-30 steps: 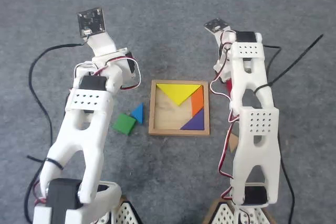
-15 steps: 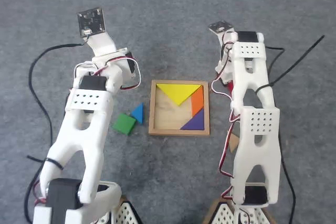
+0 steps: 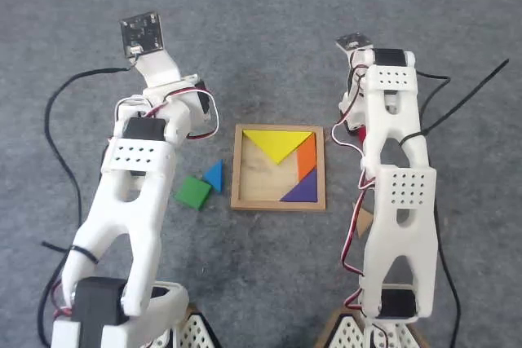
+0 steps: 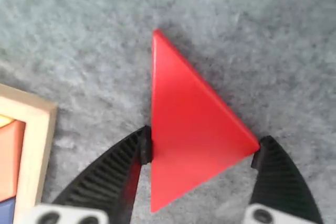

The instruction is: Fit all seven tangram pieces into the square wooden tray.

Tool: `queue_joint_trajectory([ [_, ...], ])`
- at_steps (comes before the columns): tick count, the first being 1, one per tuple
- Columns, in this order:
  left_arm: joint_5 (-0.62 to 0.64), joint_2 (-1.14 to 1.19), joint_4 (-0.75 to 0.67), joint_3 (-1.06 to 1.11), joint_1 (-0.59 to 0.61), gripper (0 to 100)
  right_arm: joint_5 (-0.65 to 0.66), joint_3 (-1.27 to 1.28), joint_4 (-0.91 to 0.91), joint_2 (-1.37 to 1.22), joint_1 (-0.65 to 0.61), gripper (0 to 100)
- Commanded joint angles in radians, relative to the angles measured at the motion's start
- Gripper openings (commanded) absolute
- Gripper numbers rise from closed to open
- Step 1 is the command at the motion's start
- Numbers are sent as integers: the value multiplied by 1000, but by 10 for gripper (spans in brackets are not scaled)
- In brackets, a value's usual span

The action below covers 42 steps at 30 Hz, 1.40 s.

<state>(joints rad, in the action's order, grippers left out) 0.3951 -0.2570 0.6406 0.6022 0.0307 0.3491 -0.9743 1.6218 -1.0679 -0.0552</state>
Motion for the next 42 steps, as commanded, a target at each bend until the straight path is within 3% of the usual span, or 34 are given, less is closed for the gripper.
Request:
queue_joint_trajectory([
  [1,-15,-49,-15,-8,2,16,25,-20,16,2,28,277],
  [8,-15,-49,-15,-8,2,16,75,-20,15,2,25,284],
  [15,-15,-49,-15,-10,2,16,109,-20,-2,1,22,380],
  [24,-15,-49,-15,-10,2,16,160,-20,-50,-2,7,381],
  [37,-15,-49,-15,-10,2,16,163,-20,-45,-5,1,374],
  [42,-15,-49,-15,-10,2,16,163,-20,-44,-5,2,270],
])
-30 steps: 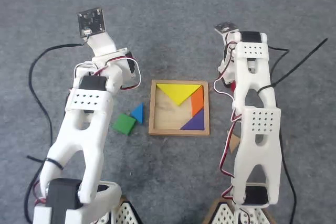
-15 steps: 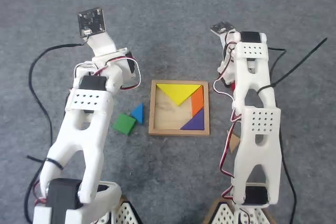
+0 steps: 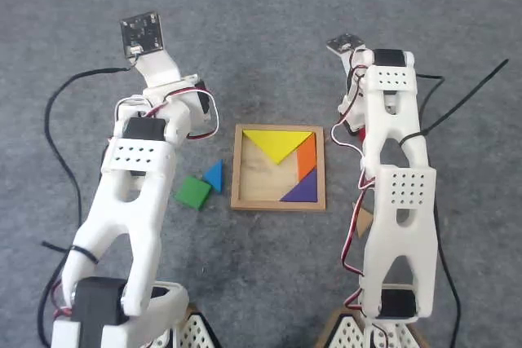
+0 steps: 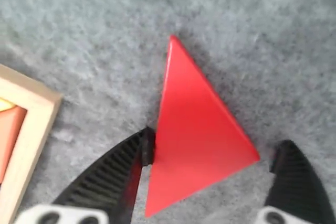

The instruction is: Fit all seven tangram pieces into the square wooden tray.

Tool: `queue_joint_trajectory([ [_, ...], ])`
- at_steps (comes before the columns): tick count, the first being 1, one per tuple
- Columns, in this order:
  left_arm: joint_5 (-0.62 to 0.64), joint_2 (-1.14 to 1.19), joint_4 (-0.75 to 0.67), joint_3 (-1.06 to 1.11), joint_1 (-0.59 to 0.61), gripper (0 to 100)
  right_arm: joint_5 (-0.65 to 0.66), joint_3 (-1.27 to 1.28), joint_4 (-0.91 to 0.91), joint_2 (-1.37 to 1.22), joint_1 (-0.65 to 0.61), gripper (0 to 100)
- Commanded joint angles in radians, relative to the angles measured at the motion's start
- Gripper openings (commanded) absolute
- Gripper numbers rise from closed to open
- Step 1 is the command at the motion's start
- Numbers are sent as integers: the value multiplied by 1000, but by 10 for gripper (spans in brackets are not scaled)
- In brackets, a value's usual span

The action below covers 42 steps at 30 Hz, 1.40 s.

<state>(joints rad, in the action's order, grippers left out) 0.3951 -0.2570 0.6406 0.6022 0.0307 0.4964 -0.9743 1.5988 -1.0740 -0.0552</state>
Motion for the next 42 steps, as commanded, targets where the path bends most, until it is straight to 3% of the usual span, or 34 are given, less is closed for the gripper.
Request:
queue_joint_trajectory([
  [1,-15,-49,-15,-10,2,16,15,-20,-21,1,2,256],
  [23,-17,-49,-15,-10,3,16,6,-21,1,12,-2,245],
  [27,-17,-49,-15,-10,3,16,-46,-41,16,22,4,244],
  [33,-17,-49,-15,-10,3,16,-52,-147,117,28,-4,144],
  [42,-17,-49,-15,-10,3,16,-58,-224,191,35,-1,138],
])
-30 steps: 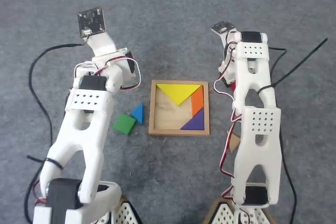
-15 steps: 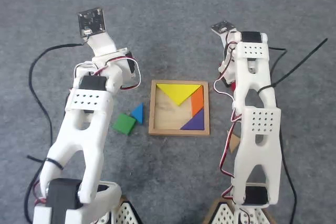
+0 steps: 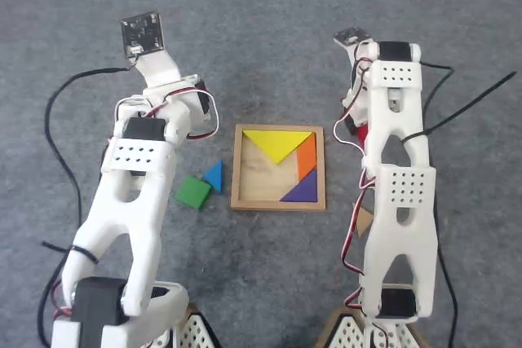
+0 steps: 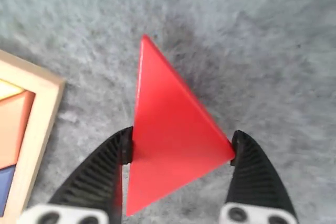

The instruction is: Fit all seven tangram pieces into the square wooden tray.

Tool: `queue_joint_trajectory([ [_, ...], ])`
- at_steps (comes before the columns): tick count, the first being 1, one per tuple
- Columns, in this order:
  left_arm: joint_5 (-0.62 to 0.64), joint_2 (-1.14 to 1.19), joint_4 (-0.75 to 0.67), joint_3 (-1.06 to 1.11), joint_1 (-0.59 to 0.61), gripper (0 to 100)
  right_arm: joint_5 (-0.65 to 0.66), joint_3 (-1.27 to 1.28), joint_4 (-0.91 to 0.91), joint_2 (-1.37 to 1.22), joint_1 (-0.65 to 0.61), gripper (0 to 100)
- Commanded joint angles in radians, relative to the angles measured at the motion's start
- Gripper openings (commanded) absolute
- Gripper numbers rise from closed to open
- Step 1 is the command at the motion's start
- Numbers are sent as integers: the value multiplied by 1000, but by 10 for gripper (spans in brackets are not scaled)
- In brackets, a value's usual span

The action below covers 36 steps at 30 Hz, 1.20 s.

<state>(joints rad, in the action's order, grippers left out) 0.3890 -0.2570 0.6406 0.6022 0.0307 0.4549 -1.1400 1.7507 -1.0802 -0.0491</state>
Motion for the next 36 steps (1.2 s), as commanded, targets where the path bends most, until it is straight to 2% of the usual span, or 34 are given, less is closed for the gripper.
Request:
queue_joint_trajectory([
  [1,-11,-49,-15,-10,3,16,-32,-58,39,42,-5,136],
  [8,-11,-49,-15,-10,3,16,-137,-8,51,177,-1,134],
  [17,-32,-52,-17,-18,40,16,-230,456,45,638,-68,133],
  [21,-31,-55,-35,-12,44,16,-361,632,33,769,-171,133],
  [27,-31,-58,-31,-10,55,16,-657,750,4,786,-371,137],
  [31,-31,-60,46,-15,123,16,-735,779,-64,786,-478,137],
  [36,-31,-118,126,-19,198,16,-899,830,-199,786,-582,137],
])
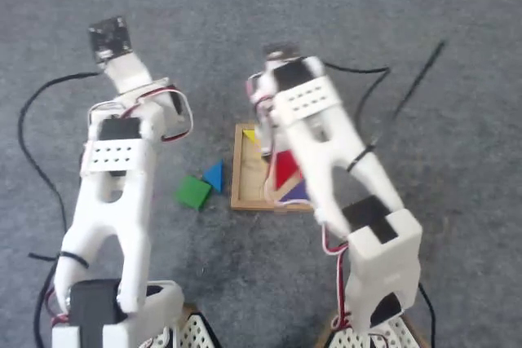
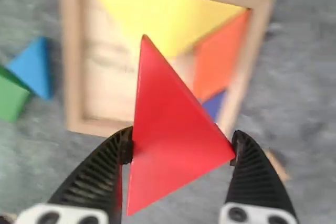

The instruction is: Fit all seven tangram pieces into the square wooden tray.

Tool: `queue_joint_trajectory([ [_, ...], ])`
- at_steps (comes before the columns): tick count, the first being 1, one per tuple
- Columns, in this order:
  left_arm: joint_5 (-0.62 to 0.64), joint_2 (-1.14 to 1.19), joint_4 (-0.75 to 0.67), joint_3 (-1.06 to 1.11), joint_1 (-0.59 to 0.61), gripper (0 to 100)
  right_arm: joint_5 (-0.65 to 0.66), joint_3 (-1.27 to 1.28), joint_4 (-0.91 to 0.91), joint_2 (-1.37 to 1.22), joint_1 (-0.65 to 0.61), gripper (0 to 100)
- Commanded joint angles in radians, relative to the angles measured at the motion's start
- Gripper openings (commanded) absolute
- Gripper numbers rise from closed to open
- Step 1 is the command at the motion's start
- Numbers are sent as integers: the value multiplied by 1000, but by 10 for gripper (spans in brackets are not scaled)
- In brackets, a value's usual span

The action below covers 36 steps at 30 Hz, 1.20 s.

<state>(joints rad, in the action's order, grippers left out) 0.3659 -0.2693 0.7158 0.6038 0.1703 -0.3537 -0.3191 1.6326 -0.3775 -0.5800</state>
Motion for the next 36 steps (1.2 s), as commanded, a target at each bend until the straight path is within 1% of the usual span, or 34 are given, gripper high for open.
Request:
queue_joint_trajectory([
  [1,-8,-129,68,-12,77,16,-118,29,-114,84,-64,137],
  [4,-14,-226,87,61,129,16,-158,87,-197,84,-102,137],
  [6,-26,-305,64,142,157,16,-157,117,-232,84,-124,137],
  [10,-106,-466,-52,325,175,16,-157,164,-309,84,-131,137],
  [13,-132,-555,-150,447,173,16,-155,206,-360,84,-130,137],
  [15,-135,-592,-195,492,170,17,-155,224,-377,84,-130,138],
  [19,-135,-589,-215,509,169,17,-153,233,-381,81,-130,150],
  [24,-135,-562,-241,510,170,17,-152,227,-381,25,-137,263],
  [31,-133,-563,-241,510,173,17,-107,141,-372,-45,-140,273],
  [36,-127,-565,-241,510,173,17,-109,94,-369,-105,-157,290],
])
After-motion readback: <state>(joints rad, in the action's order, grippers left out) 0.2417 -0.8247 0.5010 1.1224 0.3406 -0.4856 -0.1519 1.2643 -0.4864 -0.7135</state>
